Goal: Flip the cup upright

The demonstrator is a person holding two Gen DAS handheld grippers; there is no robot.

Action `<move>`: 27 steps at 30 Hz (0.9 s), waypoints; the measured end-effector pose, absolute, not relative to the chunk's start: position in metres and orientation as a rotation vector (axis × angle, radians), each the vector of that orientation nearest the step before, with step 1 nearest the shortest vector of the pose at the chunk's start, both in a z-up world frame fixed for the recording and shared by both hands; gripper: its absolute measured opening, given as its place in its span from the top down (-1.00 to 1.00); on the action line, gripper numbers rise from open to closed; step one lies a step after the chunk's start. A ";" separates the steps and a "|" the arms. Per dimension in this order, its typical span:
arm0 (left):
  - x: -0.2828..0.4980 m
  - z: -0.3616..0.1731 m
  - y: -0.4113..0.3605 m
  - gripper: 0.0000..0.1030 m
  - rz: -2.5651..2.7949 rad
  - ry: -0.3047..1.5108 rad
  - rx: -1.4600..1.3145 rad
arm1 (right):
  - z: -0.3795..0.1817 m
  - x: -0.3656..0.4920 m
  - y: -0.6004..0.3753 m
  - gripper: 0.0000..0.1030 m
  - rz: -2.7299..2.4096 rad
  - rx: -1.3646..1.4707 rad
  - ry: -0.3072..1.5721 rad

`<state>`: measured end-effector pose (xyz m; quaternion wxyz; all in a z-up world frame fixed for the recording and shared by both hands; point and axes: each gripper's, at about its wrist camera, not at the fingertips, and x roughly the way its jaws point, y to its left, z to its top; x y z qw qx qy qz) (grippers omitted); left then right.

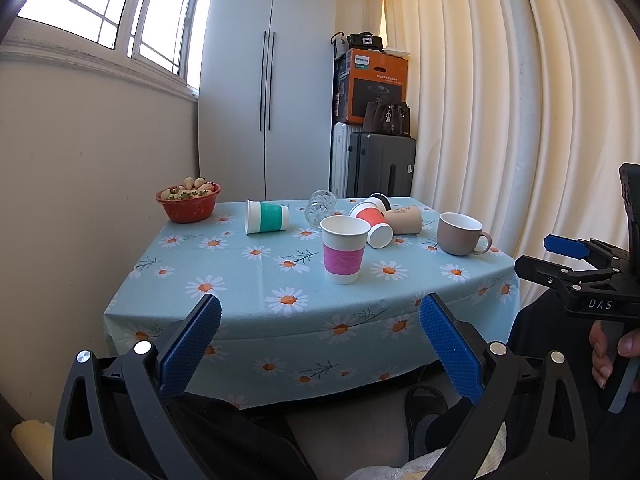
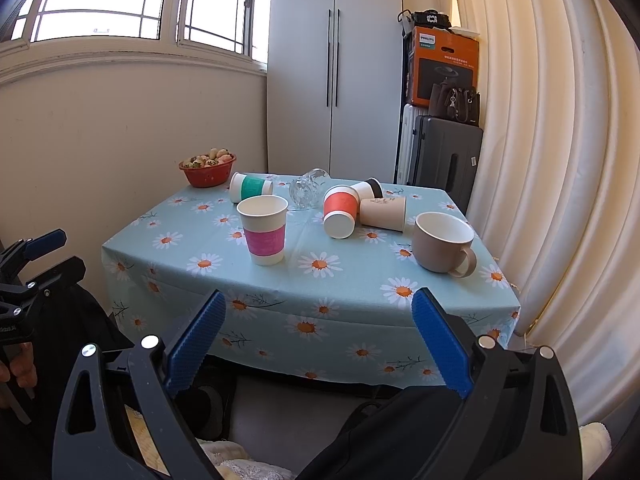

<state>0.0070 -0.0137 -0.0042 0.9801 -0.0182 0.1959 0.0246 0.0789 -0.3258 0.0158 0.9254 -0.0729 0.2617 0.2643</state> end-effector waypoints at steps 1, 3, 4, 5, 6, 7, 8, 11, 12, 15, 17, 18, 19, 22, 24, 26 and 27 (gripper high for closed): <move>0.007 -0.004 -0.014 -0.89 0.049 0.395 -0.036 | 0.016 0.078 -0.325 -0.81 0.541 -0.150 0.537; 0.006 -0.004 -0.014 -0.89 0.049 0.395 -0.035 | 0.016 0.078 -0.326 -0.81 0.542 -0.151 0.536; 0.006 -0.004 -0.014 -0.89 0.048 0.394 -0.035 | 0.016 0.079 -0.327 -0.81 0.542 -0.150 0.536; 0.006 -0.004 -0.014 -0.89 0.048 0.393 -0.035 | 0.016 0.079 -0.327 -0.81 0.542 -0.150 0.536; 0.006 -0.005 -0.014 -0.89 0.048 0.393 -0.035 | 0.015 0.079 -0.327 -0.81 0.542 -0.150 0.537; 0.006 -0.005 -0.014 -0.89 0.048 0.394 -0.035 | 0.016 0.079 -0.327 -0.81 0.542 -0.151 0.538; 0.006 -0.005 -0.014 -0.89 0.048 0.394 -0.036 | 0.015 0.079 -0.327 -0.81 0.544 -0.152 0.540; 0.006 -0.005 -0.014 -0.89 0.048 0.394 -0.035 | 0.015 0.079 -0.328 -0.81 0.543 -0.156 0.540; 0.006 -0.005 -0.014 -0.89 0.047 0.393 -0.034 | 0.015 0.079 -0.327 -0.81 0.544 -0.155 0.541; 0.006 -0.005 -0.014 -0.89 0.047 0.396 -0.033 | 0.015 0.079 -0.328 -0.81 0.546 -0.153 0.541; 0.006 -0.005 -0.014 -0.89 0.047 0.395 -0.034 | 0.015 0.079 -0.328 -0.81 0.545 -0.153 0.543; 0.006 -0.005 -0.014 -0.89 0.047 0.395 -0.034 | 0.015 0.079 -0.328 -0.81 0.545 -0.154 0.544; 0.006 -0.005 -0.014 -0.89 0.047 0.396 -0.034 | 0.015 0.079 -0.328 -0.81 0.545 -0.154 0.546; 0.006 -0.005 -0.013 -0.89 0.046 0.397 -0.034 | 0.015 0.079 -0.329 -0.81 0.545 -0.156 0.545; 0.006 -0.005 -0.013 -0.89 0.043 0.397 -0.034 | 0.015 0.079 -0.328 -0.81 0.545 -0.155 0.546; 0.006 -0.006 -0.013 -0.89 0.043 0.397 -0.033 | 0.015 0.079 -0.329 -0.81 0.545 -0.156 0.546; 0.005 -0.005 -0.013 -0.89 0.043 0.396 -0.033 | 0.015 0.079 -0.329 -0.81 0.545 -0.155 0.545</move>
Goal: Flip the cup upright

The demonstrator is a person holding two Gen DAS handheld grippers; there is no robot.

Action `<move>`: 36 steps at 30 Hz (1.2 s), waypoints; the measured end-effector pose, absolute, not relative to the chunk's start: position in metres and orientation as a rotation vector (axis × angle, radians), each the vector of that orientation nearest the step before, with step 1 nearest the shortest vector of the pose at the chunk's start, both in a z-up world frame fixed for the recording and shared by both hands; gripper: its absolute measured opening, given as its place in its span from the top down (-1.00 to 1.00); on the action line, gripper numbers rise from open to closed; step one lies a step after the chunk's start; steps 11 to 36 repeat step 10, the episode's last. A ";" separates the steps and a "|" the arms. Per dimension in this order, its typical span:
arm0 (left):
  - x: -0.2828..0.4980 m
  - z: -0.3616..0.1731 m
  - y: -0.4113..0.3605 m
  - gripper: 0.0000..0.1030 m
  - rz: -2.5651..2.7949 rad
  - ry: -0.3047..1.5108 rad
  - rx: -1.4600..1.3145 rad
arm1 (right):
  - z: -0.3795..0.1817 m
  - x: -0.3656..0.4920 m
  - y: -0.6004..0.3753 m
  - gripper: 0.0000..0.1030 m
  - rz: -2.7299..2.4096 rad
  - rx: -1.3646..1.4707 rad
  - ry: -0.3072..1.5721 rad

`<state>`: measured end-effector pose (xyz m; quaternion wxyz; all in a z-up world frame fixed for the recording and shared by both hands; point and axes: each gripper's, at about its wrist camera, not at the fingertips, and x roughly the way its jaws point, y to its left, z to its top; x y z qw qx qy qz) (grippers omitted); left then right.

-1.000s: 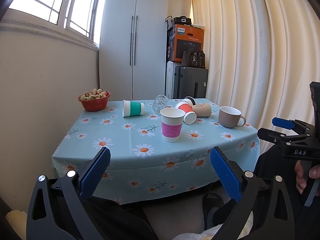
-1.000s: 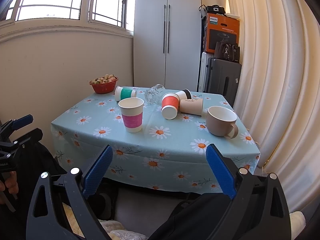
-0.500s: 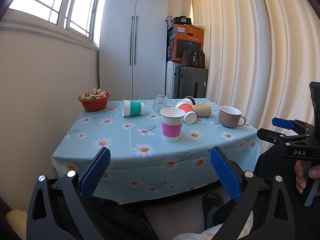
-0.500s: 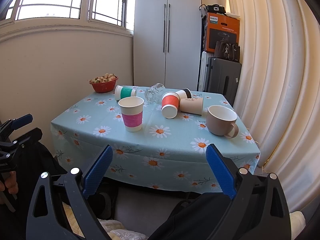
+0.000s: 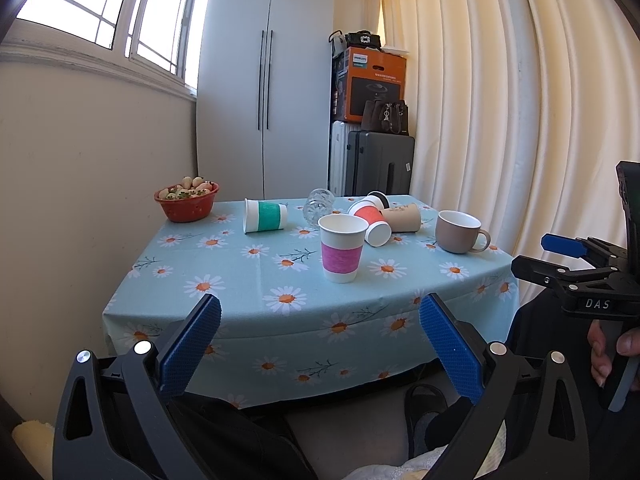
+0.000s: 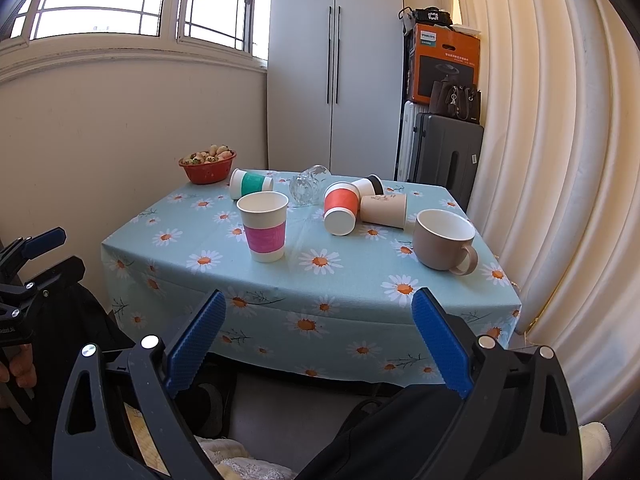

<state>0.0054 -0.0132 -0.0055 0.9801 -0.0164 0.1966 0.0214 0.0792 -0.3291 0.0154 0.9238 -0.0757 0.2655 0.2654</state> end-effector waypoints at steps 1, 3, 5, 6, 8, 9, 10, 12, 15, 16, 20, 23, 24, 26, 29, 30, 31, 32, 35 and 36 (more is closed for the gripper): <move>0.006 -0.005 -0.013 -0.89 0.043 0.396 -0.034 | 0.015 0.079 -0.328 -0.81 0.545 -0.155 0.545; 0.006 -0.006 -0.013 -0.89 0.042 0.397 -0.033 | 0.015 0.080 -0.329 -0.81 0.545 -0.155 0.546; 0.005 -0.005 -0.014 -0.89 0.041 0.394 -0.029 | 0.015 0.079 -0.328 -0.81 0.545 -0.156 0.546; 0.005 -0.005 -0.014 -0.89 0.040 0.393 -0.026 | 0.015 0.079 -0.328 -0.81 0.545 -0.156 0.546; 0.005 -0.006 -0.015 -0.89 0.039 0.392 -0.023 | 0.015 0.079 -0.328 -0.81 0.545 -0.156 0.546; 0.005 -0.006 -0.016 -0.89 0.039 0.393 -0.024 | 0.015 0.080 -0.329 -0.81 0.545 -0.156 0.547; 0.005 -0.006 -0.016 -0.89 0.039 0.393 -0.025 | 0.015 0.079 -0.328 -0.81 0.545 -0.156 0.547; 0.005 -0.006 -0.016 -0.89 0.039 0.393 -0.025 | 0.015 0.079 -0.328 -0.81 0.545 -0.156 0.547; 0.005 -0.006 -0.016 -0.89 0.039 0.393 -0.025 | 0.015 0.079 -0.328 -0.81 0.545 -0.156 0.547; 0.005 -0.006 -0.016 -0.89 0.039 0.393 -0.025 | 0.015 0.079 -0.328 -0.81 0.545 -0.156 0.547; 0.005 -0.006 -0.016 -0.89 0.039 0.393 -0.025 | 0.015 0.079 -0.328 -0.81 0.545 -0.156 0.547; 0.005 -0.006 -0.016 -0.89 0.039 0.393 -0.025 | 0.015 0.079 -0.328 -0.81 0.545 -0.156 0.547; 0.005 -0.006 -0.016 -0.89 0.039 0.393 -0.025 | 0.015 0.079 -0.328 -0.81 0.545 -0.156 0.547; 0.005 -0.006 -0.016 -0.89 0.039 0.393 -0.025 | 0.015 0.079 -0.328 -0.81 0.545 -0.156 0.547; 0.005 -0.006 -0.016 -0.89 0.039 0.393 -0.025 | 0.015 0.079 -0.328 -0.81 0.545 -0.156 0.547; 0.005 -0.006 -0.016 -0.89 0.039 0.393 -0.025 | 0.015 0.079 -0.328 -0.81 0.545 -0.156 0.547; 0.005 -0.006 -0.016 -0.89 0.039 0.393 -0.025 | 0.015 0.079 -0.328 -0.81 0.545 -0.156 0.547; 0.005 -0.006 -0.016 -0.89 0.039 0.393 -0.025 | 0.015 0.079 -0.328 -0.81 0.545 -0.156 0.547; 0.005 -0.006 -0.016 -0.89 0.039 0.393 -0.025 | 0.015 0.079 -0.328 -0.81 0.545 -0.156 0.547; 0.005 -0.006 -0.016 -0.89 0.039 0.393 -0.025 | 0.015 0.079 -0.328 -0.81 0.545 -0.156 0.547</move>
